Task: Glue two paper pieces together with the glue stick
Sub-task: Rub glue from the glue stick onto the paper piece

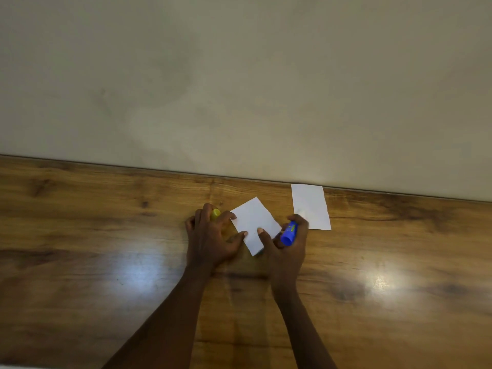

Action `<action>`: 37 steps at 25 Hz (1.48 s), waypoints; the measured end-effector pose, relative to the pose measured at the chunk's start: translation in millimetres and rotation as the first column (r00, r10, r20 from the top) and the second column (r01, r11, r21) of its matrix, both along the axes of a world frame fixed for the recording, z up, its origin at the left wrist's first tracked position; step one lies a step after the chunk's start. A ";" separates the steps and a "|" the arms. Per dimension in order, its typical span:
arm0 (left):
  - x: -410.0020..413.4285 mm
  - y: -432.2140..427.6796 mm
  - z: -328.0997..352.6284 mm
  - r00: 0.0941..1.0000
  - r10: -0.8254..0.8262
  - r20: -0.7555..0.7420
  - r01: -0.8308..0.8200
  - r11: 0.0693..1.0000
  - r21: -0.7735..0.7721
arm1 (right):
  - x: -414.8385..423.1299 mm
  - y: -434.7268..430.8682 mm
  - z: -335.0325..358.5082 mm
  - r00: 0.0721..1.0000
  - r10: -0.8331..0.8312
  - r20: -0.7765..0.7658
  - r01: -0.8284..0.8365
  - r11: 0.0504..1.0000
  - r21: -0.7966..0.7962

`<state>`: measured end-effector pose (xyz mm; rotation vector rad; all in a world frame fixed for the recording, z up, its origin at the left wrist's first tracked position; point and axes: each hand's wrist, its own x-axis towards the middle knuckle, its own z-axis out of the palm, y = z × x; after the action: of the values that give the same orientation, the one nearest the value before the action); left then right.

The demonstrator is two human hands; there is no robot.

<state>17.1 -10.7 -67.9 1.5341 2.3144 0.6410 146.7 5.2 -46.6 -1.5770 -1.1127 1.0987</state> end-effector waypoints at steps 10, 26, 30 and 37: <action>-0.9 -2.3 2.4 0.995 0.009 0.098 -0.023 0.990 0.140 | 2.2 8.9 12.6 0.978 -0.199 -0.064 0.206 0.971 0.124; 1.3 0.7 -10.7 1.000 0.020 -0.009 -0.018 0.989 0.146 | -2.7 33.9 4.8 0.910 0.400 0.107 -0.413 0.894 0.174; 2.8 1.0 -11.3 0.999 0.026 -0.031 -0.021 0.987 0.160 | -14.6 37.1 4.9 0.946 0.274 -0.173 -0.248 0.956 0.159; 3.0 -0.8 -9.8 1.000 0.021 -0.021 -0.017 0.983 0.185 | -24.1 38.7 -2.0 0.892 0.448 0.063 -0.452 0.890 0.058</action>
<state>20.1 -11.5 -77.7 1.6075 2.3451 0.8692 122.6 43.9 -48.6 -1.3245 -1.5868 1.3065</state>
